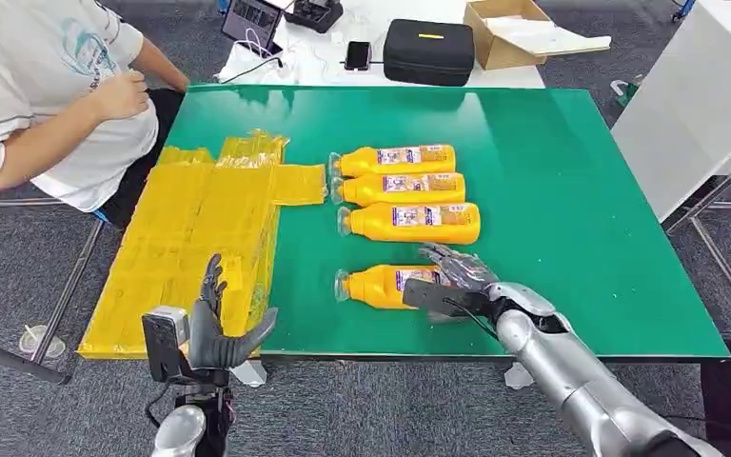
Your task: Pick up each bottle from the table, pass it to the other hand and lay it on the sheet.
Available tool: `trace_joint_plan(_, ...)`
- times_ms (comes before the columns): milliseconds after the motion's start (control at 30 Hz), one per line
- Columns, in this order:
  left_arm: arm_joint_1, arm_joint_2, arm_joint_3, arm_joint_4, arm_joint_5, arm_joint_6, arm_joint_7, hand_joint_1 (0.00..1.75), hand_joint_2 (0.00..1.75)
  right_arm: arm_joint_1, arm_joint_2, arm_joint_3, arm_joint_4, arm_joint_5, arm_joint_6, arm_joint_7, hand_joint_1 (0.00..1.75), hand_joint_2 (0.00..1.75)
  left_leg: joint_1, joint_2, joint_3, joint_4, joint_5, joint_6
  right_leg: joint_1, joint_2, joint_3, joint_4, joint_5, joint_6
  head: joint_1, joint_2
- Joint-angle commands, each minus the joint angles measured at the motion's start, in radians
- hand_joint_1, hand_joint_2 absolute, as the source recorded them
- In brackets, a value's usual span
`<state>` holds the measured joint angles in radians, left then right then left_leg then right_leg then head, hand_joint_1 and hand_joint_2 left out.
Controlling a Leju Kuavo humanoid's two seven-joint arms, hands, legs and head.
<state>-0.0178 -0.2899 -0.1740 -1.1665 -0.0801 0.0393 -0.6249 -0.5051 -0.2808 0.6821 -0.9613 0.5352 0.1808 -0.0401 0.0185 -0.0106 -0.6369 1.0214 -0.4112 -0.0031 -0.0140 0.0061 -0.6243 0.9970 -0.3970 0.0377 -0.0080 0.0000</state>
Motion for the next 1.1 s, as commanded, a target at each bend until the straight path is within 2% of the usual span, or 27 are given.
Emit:
trace_joint_plan(33,-0.04,0.01,-0.011,0.087,0.005,-0.001,0.008,0.0,1.75,0.014,-0.032,0.085,0.125,-0.041,0.043,-0.021,1.75,1.75,0.0,-0.003,0.005,-0.002,0.0,0.001,0.001,-0.004,0.006,-0.003,0.0,-0.001,0.0,0.0)
trace_joint_plan(367,-0.04,0.011,-0.011,0.085,0.005,-0.001,0.008,0.0,1.75,0.019,-0.038,0.083,0.11,-0.047,0.044,-0.02,1.75,1.75,0.0,-0.002,0.007,-0.002,-0.001,0.002,0.001,-0.004,0.009,-0.003,-0.001,-0.002,0.0,0.0)
trace_joint_plan(500,-0.043,0.011,-0.013,0.093,0.01,-0.002,0.007,0.0,1.75,0.042,-0.101,0.084,0.025,-0.1,0.07,-0.016,1.75,1.75,0.0,-0.004,0.006,-0.002,-0.001,0.002,0.001,-0.005,0.008,-0.003,-0.001,-0.001,0.0,0.0)
trace_joint_plan(600,-0.04,0.013,-0.014,0.091,0.017,0.002,0.003,0.0,1.75,0.085,-0.125,0.04,-0.045,-0.138,0.04,-0.022,1.75,1.75,0.0,-0.005,0.007,-0.002,-0.001,0.003,0.001,-0.007,0.009,-0.003,-0.002,-0.001,0.0,0.0)
trace_joint_plan(633,-0.032,0.015,-0.012,0.08,0.02,0.004,0.001,0.0,1.75,0.126,-0.102,-0.019,-0.082,-0.156,-0.025,-0.021,1.75,1.75,0.0,-0.006,0.007,-0.002,-0.001,0.003,0.001,-0.007,0.009,-0.003,-0.002,-0.001,0.0,0.0)
trace_joint_plan(700,-0.01,0.014,-0.005,0.048,0.023,0.011,-0.002,0.0,1.75,0.21,0.001,-0.162,-0.152,-0.149,-0.154,-0.053,1.75,1.75,0.001,-0.003,0.006,-0.001,-0.001,0.002,0.001,-0.004,0.008,-0.003,-0.001,-0.001,0.0,0.0)
trace_joint_plan(733,0.005,0.014,-0.002,0.025,0.024,0.013,-0.003,0.0,1.75,0.255,0.076,-0.245,-0.209,-0.141,-0.231,-0.092,1.75,1.75,0.001,-0.005,0.008,-0.003,-0.001,0.003,0.002,-0.006,0.011,-0.005,-0.002,-0.002,0.0,0.0)
trace_joint_plan(800,0.022,0.013,-0.002,-0.002,0.028,0.014,-0.006,0.0,1.75,0.308,0.171,-0.338,-0.311,-0.153,-0.329,-0.207,1.75,1.75,0.001,0.0,0.008,-0.003,-0.003,0.002,0.002,-0.001,0.01,-0.004,-0.001,-0.002,0.0,0.0)
trace_joint_plan(867,0.029,0.014,-0.006,-0.016,0.033,0.013,-0.009,0.0,1.75,0.321,0.202,-0.356,-0.366,-0.148,-0.35,-0.214,1.75,1.75,0.001,0.002,0.004,-0.001,-0.003,0.002,0.001,0.003,0.006,-0.001,-0.001,-0.002,0.0,0.0)
trace_joint_plan(900,0.03,0.015,-0.01,-0.022,0.035,0.014,-0.011,0.0,1.75,0.335,0.225,-0.381,-0.401,-0.119,-0.4,-0.251,1.75,1.75,0.0,0.003,0.003,-0.001,-0.004,0.001,0.001,0.004,0.004,-0.001,-0.001,-0.002,0.0,0.0)
trace_joint_plan(933,0.028,0.017,-0.016,-0.032,0.045,0.012,-0.018,0.0,1.75,0.358,0.285,-0.432,-0.452,-0.149,-0.486,-0.377,1.75,1.75,0.0,0.005,0.003,0.0,-0.005,0.001,0.001,0.005,0.003,0.0,-0.002,-0.003,0.0,0.0)
trace_joint_plan(1000,0.019,0.019,-0.025,-0.044,0.072,-0.009,-0.022,0.0,1.75,0.39,0.338,-0.468,-0.526,-0.15,-0.589,-0.47,1.75,1.75,0.0,0.005,-0.002,-0.001,-0.004,0.001,0.001,0.004,-0.003,0.0,0.0,-0.002,-0.002,0.0)
trace_joint_plan(1100,-0.009,0.025,-0.046,-0.062,0.135,-0.065,0.009,0.0,1.75,0.428,0.376,-0.484,-0.57,-0.061,-0.726,-0.525,1.75,1.75,0.002,-0.003,-0.005,0.0,-0.002,0.001,0.003,-0.003,-0.004,0.0,-0.003,-0.002,0.0,0.0)
